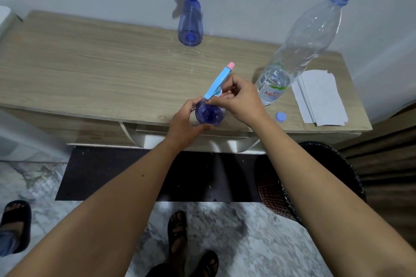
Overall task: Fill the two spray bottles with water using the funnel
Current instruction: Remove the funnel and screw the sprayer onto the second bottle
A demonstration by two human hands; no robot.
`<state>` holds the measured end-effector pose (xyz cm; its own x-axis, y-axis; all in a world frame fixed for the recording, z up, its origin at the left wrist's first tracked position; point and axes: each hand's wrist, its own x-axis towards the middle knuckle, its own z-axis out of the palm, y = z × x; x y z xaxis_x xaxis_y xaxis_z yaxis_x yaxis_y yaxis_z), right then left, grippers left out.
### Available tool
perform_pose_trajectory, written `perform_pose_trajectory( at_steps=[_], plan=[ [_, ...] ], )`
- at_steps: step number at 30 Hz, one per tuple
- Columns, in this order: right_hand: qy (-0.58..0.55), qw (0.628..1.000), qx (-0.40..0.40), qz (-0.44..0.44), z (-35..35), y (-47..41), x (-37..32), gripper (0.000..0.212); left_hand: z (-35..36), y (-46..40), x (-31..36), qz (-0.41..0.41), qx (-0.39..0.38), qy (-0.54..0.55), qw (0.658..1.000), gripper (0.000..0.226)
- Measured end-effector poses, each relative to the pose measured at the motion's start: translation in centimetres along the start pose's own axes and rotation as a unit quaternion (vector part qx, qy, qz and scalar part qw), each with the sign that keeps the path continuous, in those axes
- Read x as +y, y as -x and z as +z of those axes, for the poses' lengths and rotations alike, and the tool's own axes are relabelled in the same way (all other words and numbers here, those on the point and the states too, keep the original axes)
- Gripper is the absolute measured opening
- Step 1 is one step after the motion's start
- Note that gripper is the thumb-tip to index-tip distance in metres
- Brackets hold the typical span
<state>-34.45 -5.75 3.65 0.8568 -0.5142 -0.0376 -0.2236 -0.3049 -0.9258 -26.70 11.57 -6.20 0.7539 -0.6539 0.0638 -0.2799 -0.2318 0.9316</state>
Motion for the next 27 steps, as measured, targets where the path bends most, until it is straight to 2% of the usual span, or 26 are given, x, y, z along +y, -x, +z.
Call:
perform_pose_trajectory(
  at_steps=[3,7,10,13,17,21,27],
  plan=[
    [-0.027,0.999,-0.041,0.001,-0.3,0.1,0.0,0.048,0.0,0.0,0.0,-0.001,-0.003,-0.008,1.0,0.092],
    [-0.01,0.997,-0.081,-0.015,-1.2,0.1,0.2,0.035,0.1,0.0,0.1,-0.004,-0.004,-0.012,1.0,0.093],
    [-0.022,0.998,-0.063,-0.003,-1.1,0.1,0.5,0.026,0.1,0.1,0.2,0.001,0.001,-0.01,1.0,0.09],
    [-0.027,0.999,-0.031,0.0,-0.7,0.3,0.3,0.037,0.1,0.0,0.3,0.003,0.0,-0.008,1.0,0.092],
    [-0.062,0.997,-0.055,0.003,-1.0,0.5,0.4,0.047,0.0,0.0,0.3,-0.007,0.0,-0.006,1.0,0.095],
    [-0.049,0.998,-0.05,-0.002,-1.0,0.7,0.8,0.031,0.0,0.0,0.3,0.0,-0.002,-0.017,1.0,0.093],
    [-0.086,0.996,-0.008,0.006,-0.2,0.7,1.2,0.036,-0.1,-0.1,0.3,0.009,-0.007,-0.026,1.0,0.089]
  ],
)
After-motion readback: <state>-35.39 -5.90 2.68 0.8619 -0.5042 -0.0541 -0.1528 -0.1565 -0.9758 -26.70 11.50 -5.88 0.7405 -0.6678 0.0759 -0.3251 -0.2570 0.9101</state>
